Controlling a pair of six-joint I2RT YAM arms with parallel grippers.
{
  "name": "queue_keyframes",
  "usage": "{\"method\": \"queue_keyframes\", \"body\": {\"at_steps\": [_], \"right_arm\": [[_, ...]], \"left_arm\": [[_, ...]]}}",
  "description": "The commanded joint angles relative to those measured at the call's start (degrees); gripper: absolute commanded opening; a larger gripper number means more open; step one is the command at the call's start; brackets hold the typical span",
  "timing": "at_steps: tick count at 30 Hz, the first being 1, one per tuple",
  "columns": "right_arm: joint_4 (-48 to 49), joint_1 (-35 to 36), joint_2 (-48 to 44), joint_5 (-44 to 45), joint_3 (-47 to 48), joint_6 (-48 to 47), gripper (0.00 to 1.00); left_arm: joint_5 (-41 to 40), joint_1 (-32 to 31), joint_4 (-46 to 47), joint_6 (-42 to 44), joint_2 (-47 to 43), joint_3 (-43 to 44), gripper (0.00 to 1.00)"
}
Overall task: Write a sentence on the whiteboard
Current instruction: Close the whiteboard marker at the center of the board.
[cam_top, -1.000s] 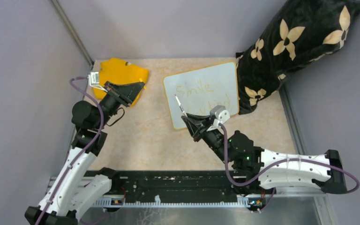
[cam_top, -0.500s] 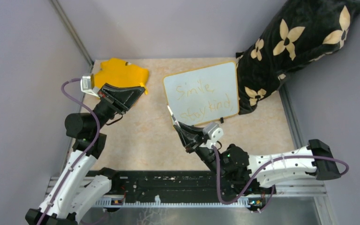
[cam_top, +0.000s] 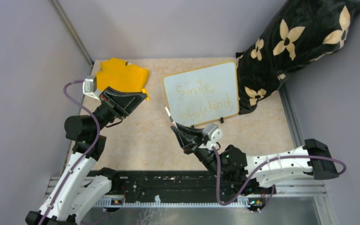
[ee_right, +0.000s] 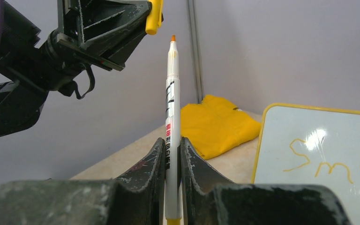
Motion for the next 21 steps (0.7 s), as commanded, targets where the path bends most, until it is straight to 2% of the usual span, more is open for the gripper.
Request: {"method": "queue_keyframes", "body": {"at_steps": [1, 21], "right_arm": [[2.2, 0.5, -1.4, -3.3, -0.3, 3.3, 0.00], [0.5, 0.6, 2.4, -10.5, 3.2, 8.1, 0.00]], "left_arm": [[4.1, 0.2, 1.1, 0.5, -0.9, 2.0, 0.00], [7.0, -0.3, 0.2, -0.1, -2.9, 3.0, 0.00]]}}
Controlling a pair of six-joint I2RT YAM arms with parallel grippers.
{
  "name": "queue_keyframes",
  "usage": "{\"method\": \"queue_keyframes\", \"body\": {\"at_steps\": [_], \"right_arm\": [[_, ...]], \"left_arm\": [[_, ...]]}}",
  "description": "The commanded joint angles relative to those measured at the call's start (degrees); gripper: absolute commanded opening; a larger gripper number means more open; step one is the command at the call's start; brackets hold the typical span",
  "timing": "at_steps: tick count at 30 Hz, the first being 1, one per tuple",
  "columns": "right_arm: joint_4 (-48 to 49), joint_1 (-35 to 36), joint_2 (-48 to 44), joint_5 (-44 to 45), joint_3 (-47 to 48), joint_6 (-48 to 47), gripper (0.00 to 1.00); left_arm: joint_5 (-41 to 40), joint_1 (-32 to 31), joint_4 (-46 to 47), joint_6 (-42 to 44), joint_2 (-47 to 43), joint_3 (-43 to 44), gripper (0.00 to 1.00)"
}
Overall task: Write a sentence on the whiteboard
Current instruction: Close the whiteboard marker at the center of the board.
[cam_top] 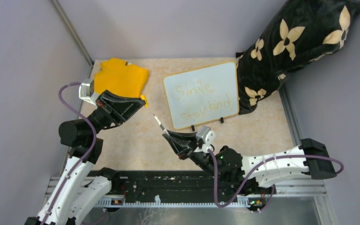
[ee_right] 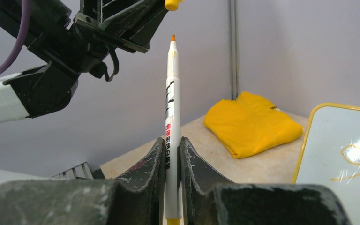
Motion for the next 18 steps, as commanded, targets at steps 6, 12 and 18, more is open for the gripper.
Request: {"method": "queue_keyframes", "body": {"at_steps": [6, 12, 18], "right_arm": [[2.9, 0.5, 1.9, -1.9, 4.1, 1.4, 0.00], [3.0, 0.5, 3.2, -1.7, 5.2, 1.1, 0.00], [3.6, 0.5, 4.2, -1.5, 5.6, 0.8, 0.00]], "left_arm": [[1.6, -0.3, 0.5, -0.7, -0.4, 1.7, 0.00], [1.7, -0.3, 0.3, -0.9, -0.5, 1.3, 0.00], [1.8, -0.3, 0.2, -0.9, -0.5, 1.2, 0.00]]}}
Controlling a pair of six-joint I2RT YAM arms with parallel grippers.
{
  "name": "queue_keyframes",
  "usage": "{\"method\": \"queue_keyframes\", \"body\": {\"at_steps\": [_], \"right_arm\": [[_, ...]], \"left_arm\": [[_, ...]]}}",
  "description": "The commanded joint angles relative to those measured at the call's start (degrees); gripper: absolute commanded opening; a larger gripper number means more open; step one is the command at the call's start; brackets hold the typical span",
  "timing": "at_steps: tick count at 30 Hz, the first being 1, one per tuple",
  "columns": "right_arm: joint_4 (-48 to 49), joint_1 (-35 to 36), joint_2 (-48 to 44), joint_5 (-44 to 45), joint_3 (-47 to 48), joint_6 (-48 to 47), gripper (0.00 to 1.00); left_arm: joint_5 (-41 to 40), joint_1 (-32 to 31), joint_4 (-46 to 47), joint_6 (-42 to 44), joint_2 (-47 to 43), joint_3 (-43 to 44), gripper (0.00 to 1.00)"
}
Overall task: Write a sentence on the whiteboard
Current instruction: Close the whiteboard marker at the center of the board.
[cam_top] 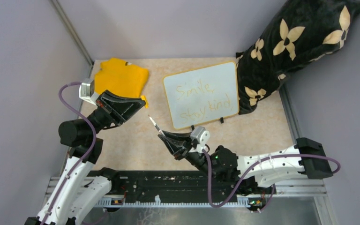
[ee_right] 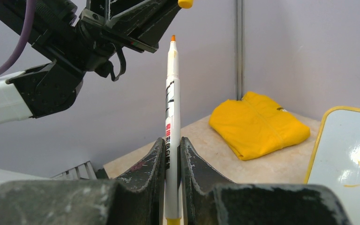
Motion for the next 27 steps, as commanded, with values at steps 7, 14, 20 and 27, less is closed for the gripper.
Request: {"method": "queue_keyframes", "body": {"at_steps": [7, 14, 20, 27], "right_arm": [[3.9, 0.5, 0.9, 0.3, 3.4, -0.3, 0.00], [4.9, 0.4, 1.4, 0.8, 3.6, -1.2, 0.00], [5.5, 0.4, 1.7, 0.8, 3.7, -1.0, 0.00], [6.0, 0.4, 2.0, 0.9, 3.8, -1.3, 0.00]], "left_arm": [[1.3, -0.2, 0.5, -0.6, -0.8, 0.3, 0.00], [1.3, -0.3, 0.5, -0.7, -1.1, -0.3, 0.00], [1.3, -0.3, 0.1, -0.7, -1.3, -0.4, 0.00], [2.0, -0.4, 0.1, -0.6, -1.5, -0.7, 0.00]]}}
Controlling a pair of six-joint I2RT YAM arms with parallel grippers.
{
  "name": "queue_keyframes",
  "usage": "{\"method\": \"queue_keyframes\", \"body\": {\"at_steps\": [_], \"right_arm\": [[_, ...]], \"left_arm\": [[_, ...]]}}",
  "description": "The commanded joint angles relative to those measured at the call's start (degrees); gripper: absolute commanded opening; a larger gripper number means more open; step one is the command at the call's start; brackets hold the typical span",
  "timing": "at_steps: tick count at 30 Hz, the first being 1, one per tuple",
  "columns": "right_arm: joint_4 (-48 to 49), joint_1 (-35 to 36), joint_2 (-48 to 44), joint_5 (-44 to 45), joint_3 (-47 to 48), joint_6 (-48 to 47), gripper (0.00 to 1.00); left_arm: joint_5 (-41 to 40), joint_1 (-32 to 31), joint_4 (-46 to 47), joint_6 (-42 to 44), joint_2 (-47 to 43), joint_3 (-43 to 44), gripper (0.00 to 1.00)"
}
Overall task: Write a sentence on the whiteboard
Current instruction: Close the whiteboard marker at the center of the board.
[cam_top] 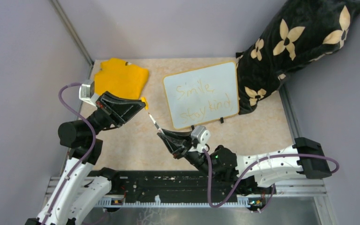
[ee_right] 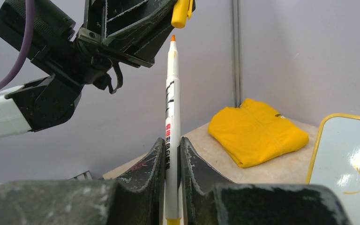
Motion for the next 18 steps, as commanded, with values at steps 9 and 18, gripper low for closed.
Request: {"method": "queue_keyframes", "body": {"at_steps": [9, 18], "right_arm": [[3.5, 0.4, 0.9, 0.3, 3.2, -0.6, 0.00], [3.7, 0.4, 1.1, 0.1, 3.4, -0.6, 0.00]], "left_arm": [[1.9, -0.6, 0.9, -0.6, -0.7, -0.6, 0.00], [2.3, -0.8, 1.3, -0.8, -1.1, -0.9, 0.00]]}}
